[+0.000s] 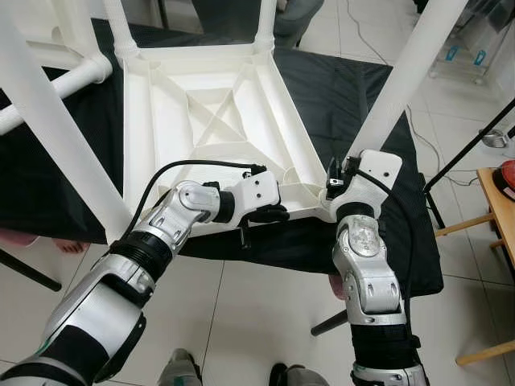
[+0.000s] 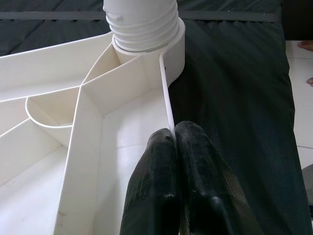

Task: Building children table

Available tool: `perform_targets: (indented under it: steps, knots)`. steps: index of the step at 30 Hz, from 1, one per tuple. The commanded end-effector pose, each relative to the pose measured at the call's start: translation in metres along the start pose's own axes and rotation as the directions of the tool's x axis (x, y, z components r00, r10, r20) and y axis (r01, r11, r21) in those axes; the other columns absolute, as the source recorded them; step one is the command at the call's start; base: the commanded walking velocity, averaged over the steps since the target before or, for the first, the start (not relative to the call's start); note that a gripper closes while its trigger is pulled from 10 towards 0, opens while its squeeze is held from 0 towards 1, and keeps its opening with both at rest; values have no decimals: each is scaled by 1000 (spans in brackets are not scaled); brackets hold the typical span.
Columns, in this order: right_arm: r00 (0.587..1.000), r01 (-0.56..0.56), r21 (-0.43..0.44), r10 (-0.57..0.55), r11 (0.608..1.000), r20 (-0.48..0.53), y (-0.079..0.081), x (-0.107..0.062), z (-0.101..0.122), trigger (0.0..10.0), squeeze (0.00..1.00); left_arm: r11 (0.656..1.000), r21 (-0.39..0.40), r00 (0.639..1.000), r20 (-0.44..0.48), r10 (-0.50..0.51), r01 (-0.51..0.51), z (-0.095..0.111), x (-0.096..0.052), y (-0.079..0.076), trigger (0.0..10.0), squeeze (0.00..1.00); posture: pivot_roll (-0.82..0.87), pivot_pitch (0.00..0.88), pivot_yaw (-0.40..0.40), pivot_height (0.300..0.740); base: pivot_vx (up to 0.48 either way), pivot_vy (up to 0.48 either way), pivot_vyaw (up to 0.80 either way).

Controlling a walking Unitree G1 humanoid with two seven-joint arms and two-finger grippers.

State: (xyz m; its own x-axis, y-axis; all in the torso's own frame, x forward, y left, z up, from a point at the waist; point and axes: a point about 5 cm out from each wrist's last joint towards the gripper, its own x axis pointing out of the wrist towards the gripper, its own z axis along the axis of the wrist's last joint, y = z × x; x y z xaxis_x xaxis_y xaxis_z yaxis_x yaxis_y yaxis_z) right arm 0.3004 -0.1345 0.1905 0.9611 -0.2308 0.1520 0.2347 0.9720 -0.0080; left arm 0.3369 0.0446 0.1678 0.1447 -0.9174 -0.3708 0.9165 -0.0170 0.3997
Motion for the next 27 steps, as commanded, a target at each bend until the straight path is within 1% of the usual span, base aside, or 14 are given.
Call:
perform_targets:
  steps: [1, 4, 5, 9, 10, 11, 12, 14, 15, 17, 18, 23, 24, 27]
  knots:
    - [988, 60, -101, -73, 993, -134, -22, -1, -33, 10000, 0, 951, 50, 951, 36, -308, 306, 4, 7, -24, 0, 0, 123, 162, -33, 740, 0, 0, 0]
    - [996, 18, -104, -28, 994, -88, -21, 4, -24, 10000, 0, 951, 50, 951, 35, -307, 305, 4, 7, -23, 0, 0, 123, 162, -35, 740, 0, 0, 0]
    - [997, -10, -95, 3, 995, -74, -20, 6, -20, 10000, 1000, 952, 50, 952, 34, -305, 303, 4, 6, -23, 0, 0, 127, 162, -35, 740, 0, 0, 0]
    - [997, -63, -89, 60, 994, -44, -19, 11, -13, 10000, 1000, 952, 49, 952, 33, -303, 301, 4, 6, -22, 0, 0, 127, 164, -37, 740, 0, 0, 0]
    - [992, -128, -82, 126, 988, -32, -15, 12, -9, 10000, 1000, 953, 49, 953, 33, -302, 300, 4, 6, -22, 0, 0, 127, 164, -37, 740, 0, 0, 0]
    - [977, -215, -60, 214, 975, -11, -11, 14, -3, 10000, 0, 953, 49, 953, 32, -301, 299, 4, 5, -22, 0, 0, 129, 165, -38, 740, 0, 0, 0]
    - [977, -215, -60, 214, 975, -11, -11, 14, -3, 10000, 0, 953, 49, 953, 32, -301, 299, 4, 5, -22, 0, 0, 129, 165, -38, 740, 0, 0, 0]
    - [941, -337, -67, 339, 939, 17, -6, 13, 4, 10000, 0, 953, 49, 953, 32, -301, 299, 4, 5, -22, 0, 0, 129, 166, -38, 740, 0, 0, 0]
    - [900, -432, -72, 435, 899, 35, -3, 11, 10, 10000, 0, 953, 49, 953, 32, -300, 299, 4, 5, -22, 0, 0, 129, 166, -38, 740, 0, 0, 0]
    - [747, -660, -85, 664, 746, 25, -1, 4, 17, 10000, 0, 953, 49, 953, 31, -301, 299, 4, 5, -21, 0, 0, 128, 166, -38, 740, 0, 0, 0]
    - [747, -660, -85, 664, 746, 25, -1, 4, 17, 10000, 0, 953, 49, 953, 31, -301, 299, 4, 5, -21, 0, 0, 128, 166, -38, 740, 0, 0, 0]
    - [447, -890, -141, 891, 433, -83, -9, -4, 22, 10000, 0, 952, 50, 953, 32, -303, 301, 4, 4, -21, 0, 0, 131, 168, -38, 740, 0, 0, 0]
    - [447, -890, -141, 891, 433, -83, -9, -4, 22, 10000, 0, 952, 50, 953, 32, -303, 301, 4, 4, -21, 0, 0, 131, 168, -38, 740, 0, 0, 0]
    - [388, -918, -139, 911, 370, -136, -13, 0, 19, 10000, 0, 953, 50, 953, 31, -302, 300, 4, 4, -21, 0, 0, 133, 167, -41, 740, 0, 0, 0]
